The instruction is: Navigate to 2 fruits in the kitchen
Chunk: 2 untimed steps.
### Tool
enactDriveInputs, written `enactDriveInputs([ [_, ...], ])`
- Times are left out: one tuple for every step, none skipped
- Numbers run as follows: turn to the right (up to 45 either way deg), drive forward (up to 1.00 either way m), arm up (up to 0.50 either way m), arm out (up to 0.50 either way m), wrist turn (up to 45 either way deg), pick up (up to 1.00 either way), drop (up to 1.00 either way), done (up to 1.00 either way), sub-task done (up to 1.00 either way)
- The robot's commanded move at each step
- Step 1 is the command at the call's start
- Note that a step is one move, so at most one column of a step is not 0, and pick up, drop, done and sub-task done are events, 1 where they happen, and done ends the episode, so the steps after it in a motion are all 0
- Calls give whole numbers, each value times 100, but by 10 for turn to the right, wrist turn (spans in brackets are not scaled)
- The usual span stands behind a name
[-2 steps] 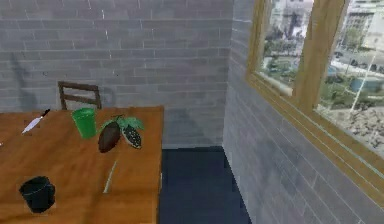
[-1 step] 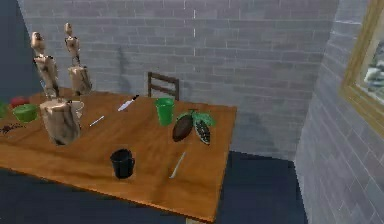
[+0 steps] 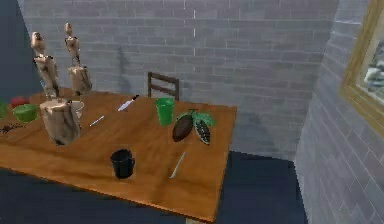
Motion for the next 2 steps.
enactDriveInputs([
  [-450,0,0,0,0,0,0,0,0],
  [-240,0,0,0,0,0,0,0,0],
])
